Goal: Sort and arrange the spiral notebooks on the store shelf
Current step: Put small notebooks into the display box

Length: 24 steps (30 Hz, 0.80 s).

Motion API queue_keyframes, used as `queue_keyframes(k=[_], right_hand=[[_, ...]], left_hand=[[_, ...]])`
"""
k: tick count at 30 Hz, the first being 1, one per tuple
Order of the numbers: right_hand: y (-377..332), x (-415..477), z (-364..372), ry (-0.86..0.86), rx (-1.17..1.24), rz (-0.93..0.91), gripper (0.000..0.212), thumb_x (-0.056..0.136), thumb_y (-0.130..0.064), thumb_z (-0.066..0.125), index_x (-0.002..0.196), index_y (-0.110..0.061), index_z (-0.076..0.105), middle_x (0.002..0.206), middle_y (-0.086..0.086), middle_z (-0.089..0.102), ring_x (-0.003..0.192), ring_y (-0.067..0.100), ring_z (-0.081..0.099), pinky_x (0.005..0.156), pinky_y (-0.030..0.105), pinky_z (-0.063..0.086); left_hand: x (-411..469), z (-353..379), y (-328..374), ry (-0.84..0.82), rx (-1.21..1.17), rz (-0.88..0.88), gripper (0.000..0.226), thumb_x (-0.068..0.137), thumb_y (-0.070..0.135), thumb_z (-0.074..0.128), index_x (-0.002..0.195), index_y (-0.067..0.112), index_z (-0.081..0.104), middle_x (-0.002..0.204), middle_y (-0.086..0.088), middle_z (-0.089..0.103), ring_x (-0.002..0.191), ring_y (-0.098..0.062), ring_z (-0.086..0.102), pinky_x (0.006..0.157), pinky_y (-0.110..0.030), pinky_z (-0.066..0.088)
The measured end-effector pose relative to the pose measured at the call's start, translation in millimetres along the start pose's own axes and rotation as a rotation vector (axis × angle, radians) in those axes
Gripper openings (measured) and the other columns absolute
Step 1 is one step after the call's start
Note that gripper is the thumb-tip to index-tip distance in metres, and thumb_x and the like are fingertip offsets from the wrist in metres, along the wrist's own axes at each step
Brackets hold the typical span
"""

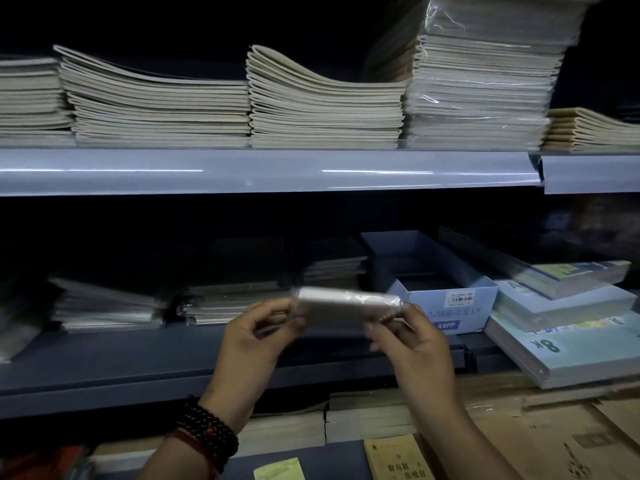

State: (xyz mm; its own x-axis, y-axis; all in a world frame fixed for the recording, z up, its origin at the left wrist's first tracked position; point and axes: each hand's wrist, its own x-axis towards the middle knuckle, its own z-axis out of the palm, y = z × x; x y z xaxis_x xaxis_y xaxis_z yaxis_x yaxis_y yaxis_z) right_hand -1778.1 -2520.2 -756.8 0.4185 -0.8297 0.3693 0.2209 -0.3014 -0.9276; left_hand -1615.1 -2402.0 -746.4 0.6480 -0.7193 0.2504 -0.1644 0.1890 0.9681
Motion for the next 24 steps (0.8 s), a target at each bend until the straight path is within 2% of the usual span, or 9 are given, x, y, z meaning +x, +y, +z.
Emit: queue_keyframes(k=[2, 4, 6, 9, 12, 15, 18, 21, 24], right_hand=[[-1.3, -0.1, -0.7, -0.018, 0.027, -0.034, 0.036, 0.084, 0.015, 0.065, 0.096, -0.018, 0.075, 0.105, 0.001, 0.072, 0.093, 0.007, 0.070, 0.073, 0.019, 0.055], [-0.5, -0.5, -0.2, -0.030, 0.051, -0.031, 0.038, 0.085, 0.018, 0.060, 0.100, -0.015, 0.074, 0.104, -0.004, 0.075, 0.098, 0.008, 0.071, 0.075, 0.023, 0.058], [0.2, -0.2, 0.2, -0.030, 0.055, -0.019, 0.037, 0.087, 0.015, 0.061, 0.101, -0.017, 0.075, 0.101, -0.007, 0.076, 0.097, 0.008, 0.071, 0.079, 0.025, 0.059], [-0.5, -0.1, -1.0, -0.047, 0.092, 0.017, 0.032, 0.090, 0.007, 0.063, 0.105, -0.018, 0.074, 0.102, -0.009, 0.077, 0.098, 0.007, 0.071, 0.077, 0.023, 0.059], [-0.5, 0.7, 1.5, -0.029, 0.155, 0.081, 0.029, 0.099, -0.006, 0.055, 0.115, -0.024, 0.071, 0.106, -0.007, 0.076, 0.100, 0.010, 0.071, 0.078, 0.029, 0.059], [-4.8, 1.0, 4.0, -0.078, 0.421, 0.254, 0.028, 0.105, -0.024, 0.044, 0.124, -0.018, 0.063, 0.107, 0.010, 0.075, 0.079, 0.035, 0.072, 0.057, 0.042, 0.059], [-2.4, 0.8, 3.6, -0.209, 0.356, 0.274, 0.037, 0.094, -0.033, 0.059, 0.118, -0.005, 0.062, 0.107, 0.016, 0.072, 0.066, 0.039, 0.066, 0.044, 0.033, 0.049], [-0.9, 0.1, 5.0, -0.191, 0.304, 0.263, 0.022, 0.093, -0.008, 0.063, 0.114, -0.003, 0.062, 0.099, 0.025, 0.071, 0.065, 0.034, 0.065, 0.046, 0.033, 0.049], [0.2, 3.2, 2.8, -0.035, 0.235, 0.278, 0.016, 0.096, -0.009, 0.060, 0.109, -0.014, 0.069, 0.098, 0.009, 0.076, 0.081, 0.028, 0.071, 0.066, 0.036, 0.055]], left_hand=[[0.6, -0.1, 0.4, 0.040, 0.036, 0.016, 0.021, 0.088, 0.008, 0.072, 0.091, 0.026, 0.081, 0.112, 0.002, 0.072, 0.105, -0.015, 0.068, 0.090, -0.029, 0.056], [0.0, 2.5, 2.7, 0.061, -0.059, -0.038, 0.023, 0.093, 0.004, 0.065, 0.090, 0.020, 0.081, 0.106, -0.001, 0.076, 0.098, -0.017, 0.072, 0.079, -0.030, 0.060], [-0.5, 6.9, 7.6, 0.055, -0.238, -0.148, 0.025, 0.099, 0.002, 0.054, 0.099, 0.010, 0.078, 0.101, -0.005, 0.078, 0.089, -0.017, 0.075, 0.063, -0.027, 0.060], [-1.7, 8.5, 11.6, 0.011, -0.394, -0.213, 0.023, 0.099, 0.007, 0.054, 0.112, 0.004, 0.073, 0.106, -0.010, 0.077, 0.095, -0.023, 0.075, 0.070, -0.036, 0.064], [-3.2, 9.3, 10.1, 0.030, -0.436, -0.192, 0.023, 0.092, -0.002, 0.063, 0.112, 0.005, 0.072, 0.091, -0.007, 0.078, 0.074, -0.012, 0.074, 0.055, -0.020, 0.057], [0.4, 10.6, 7.1, 0.092, -0.507, -0.163, 0.039, 0.085, -0.003, 0.067, 0.121, 0.011, 0.066, 0.109, -0.014, 0.075, 0.097, -0.026, 0.074, 0.067, -0.034, 0.063], [4.2, 7.2, 1.8, 0.123, -0.566, -0.133, 0.069, 0.082, -0.007, 0.067, 0.139, 0.028, 0.049, 0.115, -0.018, 0.073, 0.106, -0.032, 0.072, 0.074, -0.043, 0.063], [4.9, 6.4, -1.1, 0.102, -0.553, -0.172, 0.084, 0.081, -0.012, 0.066, 0.143, 0.039, 0.042, 0.117, -0.019, 0.071, 0.106, -0.032, 0.071, 0.076, -0.047, 0.062], [3.8, 4.0, 1.7, -0.016, -0.505, -0.277, 0.050, 0.082, 0.005, 0.071, 0.128, 0.024, 0.066, 0.118, -0.012, 0.072, 0.104, -0.031, 0.072, 0.074, -0.050, 0.061]])
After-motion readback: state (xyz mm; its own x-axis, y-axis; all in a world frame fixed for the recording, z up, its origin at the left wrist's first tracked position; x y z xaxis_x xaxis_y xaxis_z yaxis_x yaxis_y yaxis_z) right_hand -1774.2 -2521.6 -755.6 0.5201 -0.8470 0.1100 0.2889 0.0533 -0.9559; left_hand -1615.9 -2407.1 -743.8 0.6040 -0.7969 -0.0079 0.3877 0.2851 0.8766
